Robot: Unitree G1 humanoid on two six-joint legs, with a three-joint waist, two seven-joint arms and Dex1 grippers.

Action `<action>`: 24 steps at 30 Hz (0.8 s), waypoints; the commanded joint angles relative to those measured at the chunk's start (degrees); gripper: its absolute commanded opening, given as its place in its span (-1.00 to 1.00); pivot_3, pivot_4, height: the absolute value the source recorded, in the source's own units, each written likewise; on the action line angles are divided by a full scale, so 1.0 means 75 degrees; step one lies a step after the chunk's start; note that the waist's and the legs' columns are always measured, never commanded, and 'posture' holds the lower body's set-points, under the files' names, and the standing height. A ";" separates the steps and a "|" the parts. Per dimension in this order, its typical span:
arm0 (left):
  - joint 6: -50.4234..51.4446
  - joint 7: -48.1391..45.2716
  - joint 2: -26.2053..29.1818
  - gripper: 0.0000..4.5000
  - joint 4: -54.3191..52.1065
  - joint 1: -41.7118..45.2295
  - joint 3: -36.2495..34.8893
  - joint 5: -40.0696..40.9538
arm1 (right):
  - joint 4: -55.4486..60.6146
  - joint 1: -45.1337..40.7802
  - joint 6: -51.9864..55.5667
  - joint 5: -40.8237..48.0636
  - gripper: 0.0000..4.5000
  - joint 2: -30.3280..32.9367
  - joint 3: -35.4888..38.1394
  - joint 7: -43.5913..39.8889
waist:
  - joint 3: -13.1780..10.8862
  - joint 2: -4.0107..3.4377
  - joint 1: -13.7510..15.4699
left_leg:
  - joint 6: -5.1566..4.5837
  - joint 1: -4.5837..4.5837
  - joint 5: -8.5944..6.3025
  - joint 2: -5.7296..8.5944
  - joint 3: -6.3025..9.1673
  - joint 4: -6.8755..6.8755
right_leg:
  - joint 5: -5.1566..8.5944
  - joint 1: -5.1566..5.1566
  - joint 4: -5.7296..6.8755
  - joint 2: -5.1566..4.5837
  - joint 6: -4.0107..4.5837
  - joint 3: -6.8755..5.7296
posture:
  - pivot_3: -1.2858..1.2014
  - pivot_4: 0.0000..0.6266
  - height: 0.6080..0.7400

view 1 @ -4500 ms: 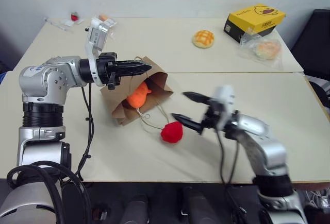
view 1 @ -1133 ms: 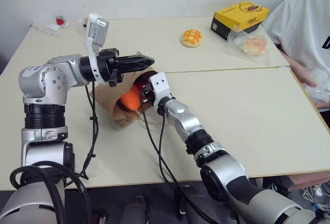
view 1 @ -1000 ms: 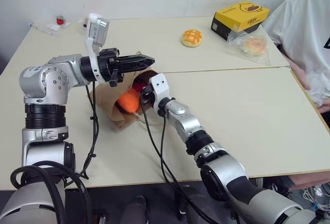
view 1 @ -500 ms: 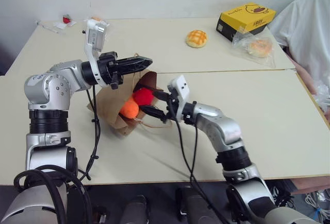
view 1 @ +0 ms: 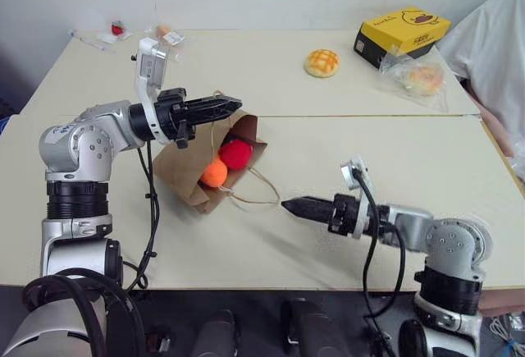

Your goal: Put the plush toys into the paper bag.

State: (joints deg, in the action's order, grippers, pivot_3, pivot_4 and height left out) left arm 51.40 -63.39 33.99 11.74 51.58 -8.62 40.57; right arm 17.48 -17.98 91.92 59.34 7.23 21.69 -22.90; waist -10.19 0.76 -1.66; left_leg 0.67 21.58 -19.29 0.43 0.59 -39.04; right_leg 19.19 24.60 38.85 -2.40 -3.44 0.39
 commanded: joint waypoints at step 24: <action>-0.0411 0.0088 0.0069 -1.00 -0.0130 0.0165 -0.0201 0.0085 | -0.1352 -0.0836 -0.3571 0.0304 -0.87 -0.2582 -0.0160 0.4263 | 0.0011 0.0008 -0.0104 | -0.0006 -0.0007 0.0005 0.0009 -0.0003 0.0022 | -0.0001 -0.0001 -0.0008 -0.0004 -0.0001 0.0004 | 0.03 -0.52 1.00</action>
State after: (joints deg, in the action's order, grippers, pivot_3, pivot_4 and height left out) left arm 49.54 -62.39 33.93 11.87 51.51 -9.00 40.53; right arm 8.55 -24.32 64.48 58.97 -9.16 20.23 8.73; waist -10.10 0.82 -2.44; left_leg 0.62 21.52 -19.25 0.50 0.58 -38.88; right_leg 19.19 24.58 38.79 -2.43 -3.45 0.42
